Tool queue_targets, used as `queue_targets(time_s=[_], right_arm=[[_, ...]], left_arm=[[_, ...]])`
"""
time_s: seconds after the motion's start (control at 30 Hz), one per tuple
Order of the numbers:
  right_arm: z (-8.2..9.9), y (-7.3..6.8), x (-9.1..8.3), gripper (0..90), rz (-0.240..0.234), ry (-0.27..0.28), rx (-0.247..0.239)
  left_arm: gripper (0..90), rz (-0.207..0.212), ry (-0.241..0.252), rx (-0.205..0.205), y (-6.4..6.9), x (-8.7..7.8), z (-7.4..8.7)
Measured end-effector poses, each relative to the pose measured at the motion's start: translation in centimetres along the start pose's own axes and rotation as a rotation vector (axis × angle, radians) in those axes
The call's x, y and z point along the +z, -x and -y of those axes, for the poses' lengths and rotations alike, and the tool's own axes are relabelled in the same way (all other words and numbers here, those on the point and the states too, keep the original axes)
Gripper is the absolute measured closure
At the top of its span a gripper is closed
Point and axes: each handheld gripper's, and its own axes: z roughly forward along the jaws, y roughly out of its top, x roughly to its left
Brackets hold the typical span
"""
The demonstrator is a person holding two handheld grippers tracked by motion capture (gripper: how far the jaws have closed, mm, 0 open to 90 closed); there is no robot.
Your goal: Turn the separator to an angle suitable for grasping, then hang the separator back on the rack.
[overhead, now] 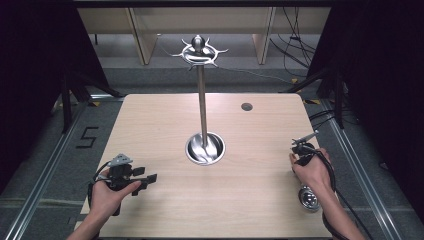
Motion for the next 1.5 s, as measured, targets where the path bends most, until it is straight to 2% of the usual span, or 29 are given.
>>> queue_targets(time_s=[0.13, 0.17, 0.2, 0.3, 0.37, 0.43, 0.47, 0.53, 0.6, 0.67, 0.7, 0.73, 0.77, 0.8, 0.83, 0.87, 0.9, 0.93, 0.97, 1.0, 1.03, 1.07, 1.13, 1.17, 1.27, 1.3, 1.37, 1.43, 1.5], right_arm=[[0.0, 0.7, -0.7, 90.0, 0.009, 0.032, 0.027], [0.1, 1.2, -1.4, 84.8, 0.003, 0.059, 0.027], [0.1, 1.2, -1.6, 82.3, -0.008, 0.056, 0.044], [0.5, 1.3, -2.0, 75.3, 0.005, 0.066, 0.029], [0.7, 1.4, -2.1, 68.1, 0.011, 0.033, 0.016], [0.8, 1.5, -2.1, 66.5, 0.006, 0.023, 0.007], [0.9, 1.5, -2.1, 64.9, 0.007, 0.013, 0.008], [1.0, 1.4, -2.1, 59.5, 0.031, -0.042, 0.005], [0.9, 1.4, -2.0, 59.4, 0.019, -0.053, 0.005], [0.7, 1.5, -1.6, 58.9, 0.020, -0.085, -0.028], [0.6, 1.6, -1.5, 58.4, -0.028, -0.108, -0.028], [0.6, 1.6, -1.5, 58.4, -0.028, -0.108, -0.028], [0.3, 1.1, -1.2, 58.5, 0.021, -0.133, 0.007], [0.4, 1.0, -1.0, 58.4, 0.027, -0.137, 0.010], [0.4, 1.4, -0.8, 58.5, -0.015, -0.150, -0.017], [0.5, 1.1, -0.7, 58.4, -0.011, -0.144, 0.011], [0.5, 1.1, -0.5, 58.6, -0.001, -0.154, 0.005], [0.5, 1.2, -0.4, 58.9, -0.027, -0.160, 0.012], [0.6, 1.0, -0.3, 59.2, 0.007, -0.153, 0.017], [0.5, 1.2, -0.2, 60.8, 0.024, -0.156, -0.012], [0.4, 1.0, -0.3, 61.0, 0.023, -0.164, 0.015], [0.4, 1.2, -0.2, 61.2, 0.020, -0.166, 0.001], [0.4, 1.5, 0.1, 61.1, 0.030, -0.180, -0.045], [0.4, 1.5, 0.4, 61.3, -0.005, -0.177, -0.027], [0.3, 1.4, 0.6, 63.5, 0.009, -0.180, -0.011], [0.2, 1.2, 0.6, 65.8, 0.018, -0.193, 0.018], [0.3, 1.5, 0.6, 66.6, 0.020, -0.192, -0.011], [0.3, 1.4, 0.7, 67.8, 0.024, -0.182, 0.020], [0.3, 1.5, 0.7, 68.5, 0.018, -0.186, 0.014]], left_arm=[[36.3, 0.005, 0.007, -0.002, -0.1, 0.0, 0.0], [36.2, 0.007, 0.006, -0.005, -0.1, 0.1, 0.0], [36.3, 0.007, 0.006, -0.005, -0.1, 0.1, 0.0], [36.3, 0.012, 0.001, -0.004, 0.1, 0.3, -0.1], [36.3, 0.005, -0.010, 0.007, 0.1, 0.3, 0.0], [36.3, 0.007, -0.009, 0.000, 0.1, 0.3, 0.1], [36.3, -0.003, -0.023, 0.018, -0.1, 0.1, 0.1], [36.3, -0.002, -0.004, -0.006, -0.1, 0.0, 0.2], [36.3, -0.009, -0.011, 0.001, -0.2, -0.2, 0.3], [36.3, -0.011, -0.006, -0.013, -0.2, -0.2, 0.3], [36.3, -0.013, -0.004, -0.016, -0.2, -0.2, 0.3], [36.3, -0.013, -0.004, -0.016, -0.2, -0.2, 0.3], [36.3, -0.014, -0.013, 0.000, -0.2, -0.2, 0.2], [36.2, -0.014, -0.013, 0.000, -0.2, -0.2, 0.2], [36.3, -0.010, -0.012, -0.007, 0.0, 0.0, 0.2], [36.3, -0.016, -0.023, 0.012, -0.2, 0.0, 0.3], [36.3, -0.018, -0.025, 0.017, -0.2, 0.0, 0.3], [36.3, -0.017, -0.020, 0.006, -0.1, 0.0, 0.3], [36.2, -0.011, -0.009, -0.007, -0.1, -0.1, 0.3], [36.2, -0.019, -0.011, 0.004, -0.2, -0.2, 0.3], [36.3, -0.017, -0.014, 0.012, -0.3, -0.2, 0.3], [36.3, -0.014, -0.007, -0.010, -0.2, -0.2, 0.3], [36.3, -0.013, -0.005, -0.012, -0.2, -0.2, 0.4], [36.3, -0.014, -0.014, 0.008, -0.3, -0.2, 0.3], [36.3, -0.010, -0.008, -0.006, -0.1, -0.1, 0.3], [36.3, -0.015, -0.023, 0.017, -0.3, -0.1, 0.2], [36.3, -0.014, -0.017, 0.005, -0.2, -0.1, 0.3], [36.3, -0.016, -0.019, 0.009, -0.3, -0.2, 0.3], [36.3, -0.018, -0.017, 0.010, -0.3, -0.2, 0.3]])
